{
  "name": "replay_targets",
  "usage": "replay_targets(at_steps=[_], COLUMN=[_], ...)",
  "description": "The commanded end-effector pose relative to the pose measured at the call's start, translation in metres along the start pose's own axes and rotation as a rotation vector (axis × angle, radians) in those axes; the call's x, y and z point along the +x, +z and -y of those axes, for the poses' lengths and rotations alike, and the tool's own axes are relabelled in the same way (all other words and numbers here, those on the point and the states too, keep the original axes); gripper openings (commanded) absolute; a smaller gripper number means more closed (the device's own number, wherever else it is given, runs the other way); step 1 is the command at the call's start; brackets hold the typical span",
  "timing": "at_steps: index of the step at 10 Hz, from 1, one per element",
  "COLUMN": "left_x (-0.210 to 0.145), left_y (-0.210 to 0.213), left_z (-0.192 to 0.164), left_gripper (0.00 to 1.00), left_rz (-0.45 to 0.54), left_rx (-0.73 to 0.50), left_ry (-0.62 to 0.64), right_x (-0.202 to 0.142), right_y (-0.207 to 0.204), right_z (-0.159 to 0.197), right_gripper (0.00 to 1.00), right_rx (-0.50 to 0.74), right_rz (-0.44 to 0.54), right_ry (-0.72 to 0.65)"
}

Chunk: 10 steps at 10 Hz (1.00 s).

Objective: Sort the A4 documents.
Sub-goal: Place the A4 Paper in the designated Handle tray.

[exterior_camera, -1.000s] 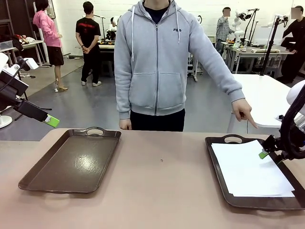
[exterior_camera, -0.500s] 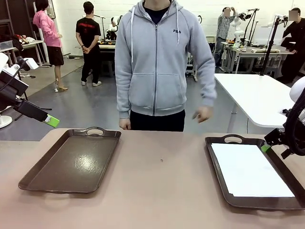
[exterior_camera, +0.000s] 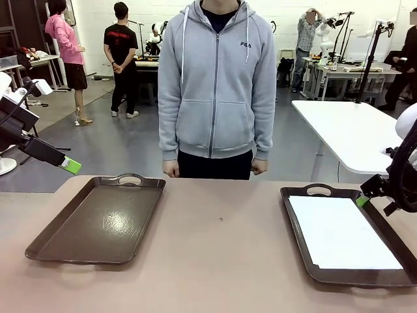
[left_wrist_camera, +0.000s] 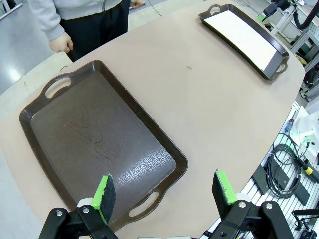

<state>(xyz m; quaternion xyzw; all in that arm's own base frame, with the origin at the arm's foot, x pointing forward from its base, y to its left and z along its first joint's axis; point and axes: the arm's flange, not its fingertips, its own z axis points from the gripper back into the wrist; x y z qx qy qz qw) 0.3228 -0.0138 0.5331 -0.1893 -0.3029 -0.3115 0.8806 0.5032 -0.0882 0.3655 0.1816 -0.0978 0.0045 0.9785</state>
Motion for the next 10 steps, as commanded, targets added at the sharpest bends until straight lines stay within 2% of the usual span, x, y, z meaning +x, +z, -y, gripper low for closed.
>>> replay_targets(at_steps=[1, 10], left_x=[-0.0003, -0.0003], left_y=[-0.0001, -0.0001], left_z=[-0.0004, -0.0004], left_gripper=[1.00, 1.00], left_rz=[0.003, 0.003], left_rx=[-0.007, -0.007], left_ry=[0.001, 0.001], right_x=[0.0003, 0.0003], right_y=[0.0004, 0.0004], right_z=[0.0010, 0.0010], right_gripper=[1.00, 1.00], right_rx=[0.002, 0.002], right_rz=[-0.003, -0.003], right_ry=[0.006, 0.006])
